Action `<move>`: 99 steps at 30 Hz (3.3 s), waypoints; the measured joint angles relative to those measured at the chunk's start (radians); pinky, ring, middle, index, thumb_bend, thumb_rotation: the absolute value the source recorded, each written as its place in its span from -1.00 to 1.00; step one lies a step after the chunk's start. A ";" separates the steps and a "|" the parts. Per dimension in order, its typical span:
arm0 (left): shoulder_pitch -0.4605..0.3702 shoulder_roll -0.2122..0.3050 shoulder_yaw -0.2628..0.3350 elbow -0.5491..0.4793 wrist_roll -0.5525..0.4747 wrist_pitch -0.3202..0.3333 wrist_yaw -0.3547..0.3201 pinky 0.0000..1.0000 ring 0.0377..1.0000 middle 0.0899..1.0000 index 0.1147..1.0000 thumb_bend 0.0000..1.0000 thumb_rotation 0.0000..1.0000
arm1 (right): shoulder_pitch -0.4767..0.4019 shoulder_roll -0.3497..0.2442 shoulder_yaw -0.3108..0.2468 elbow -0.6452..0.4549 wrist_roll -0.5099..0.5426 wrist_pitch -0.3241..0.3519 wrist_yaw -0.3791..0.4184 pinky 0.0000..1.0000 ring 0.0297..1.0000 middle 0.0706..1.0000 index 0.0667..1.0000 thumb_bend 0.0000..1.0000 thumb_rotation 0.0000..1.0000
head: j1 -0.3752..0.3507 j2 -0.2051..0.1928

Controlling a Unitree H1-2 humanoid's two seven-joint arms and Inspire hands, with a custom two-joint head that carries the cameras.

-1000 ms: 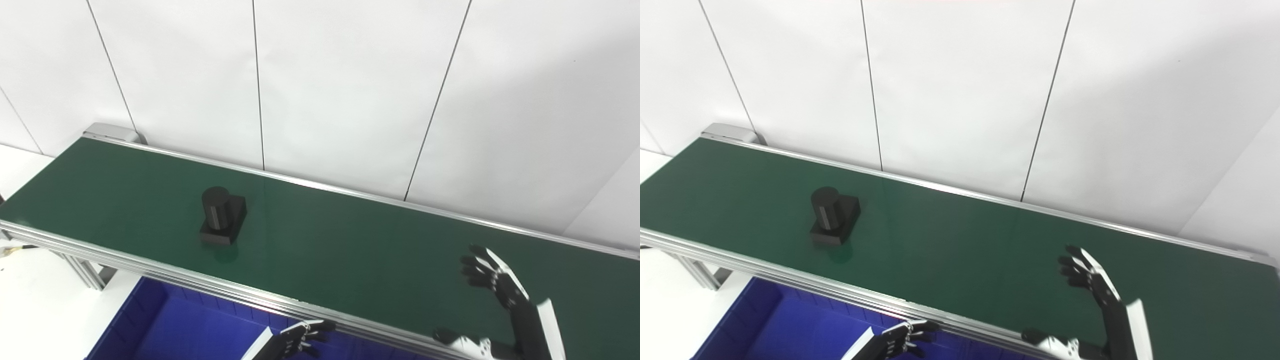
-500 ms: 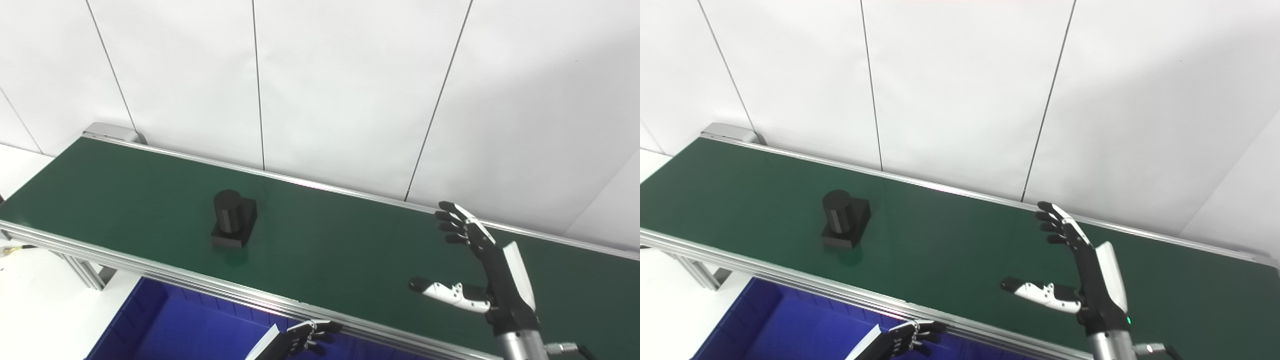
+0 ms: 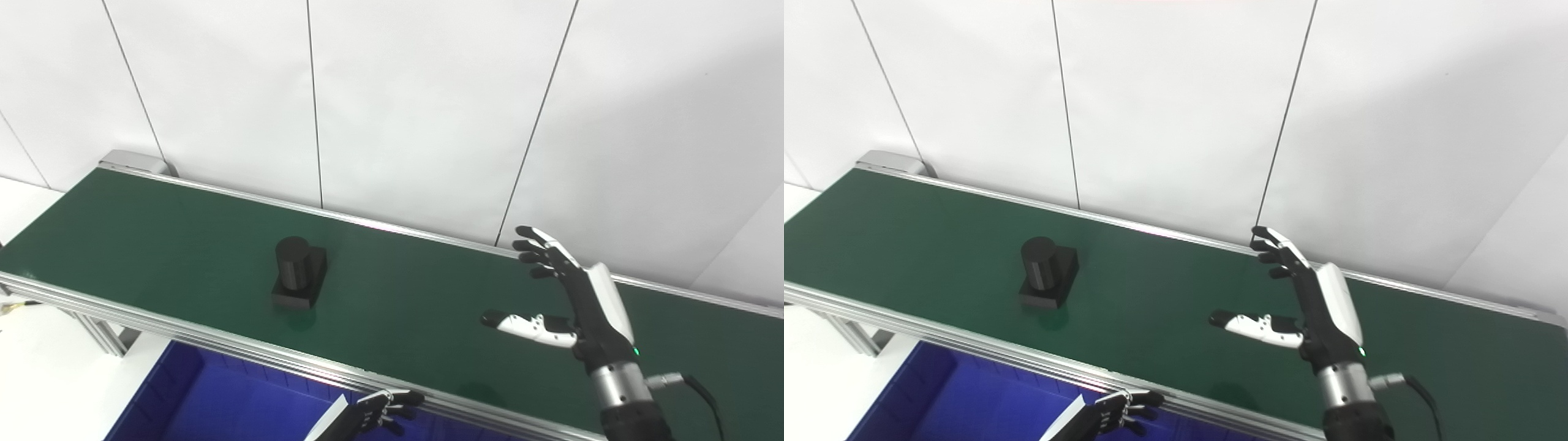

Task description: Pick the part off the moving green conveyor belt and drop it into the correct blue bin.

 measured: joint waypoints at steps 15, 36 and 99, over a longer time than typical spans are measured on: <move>-0.006 0.002 0.005 0.003 -0.026 0.000 -0.011 0.42 0.57 0.63 0.57 0.80 -0.90 | -0.169 0.047 0.101 0.176 -0.095 0.049 0.053 0.20 0.42 0.54 0.71 0.86 0.13 | -0.078 0.009; 0.010 0.015 0.056 -0.022 -0.069 0.000 -0.090 0.53 0.63 0.65 0.56 0.75 -0.93 | -0.294 0.148 0.174 0.420 -0.170 0.114 0.032 0.28 0.49 0.61 0.72 0.89 0.13 | -0.219 0.040; 0.016 0.011 0.122 -0.057 -0.090 0.000 -0.175 0.54 0.58 0.59 0.49 0.79 -0.89 | -0.325 0.249 0.313 0.892 -0.213 -0.090 -0.474 -0.36 -0.23 -0.04 -0.02 0.02 -1.00 | -0.279 0.126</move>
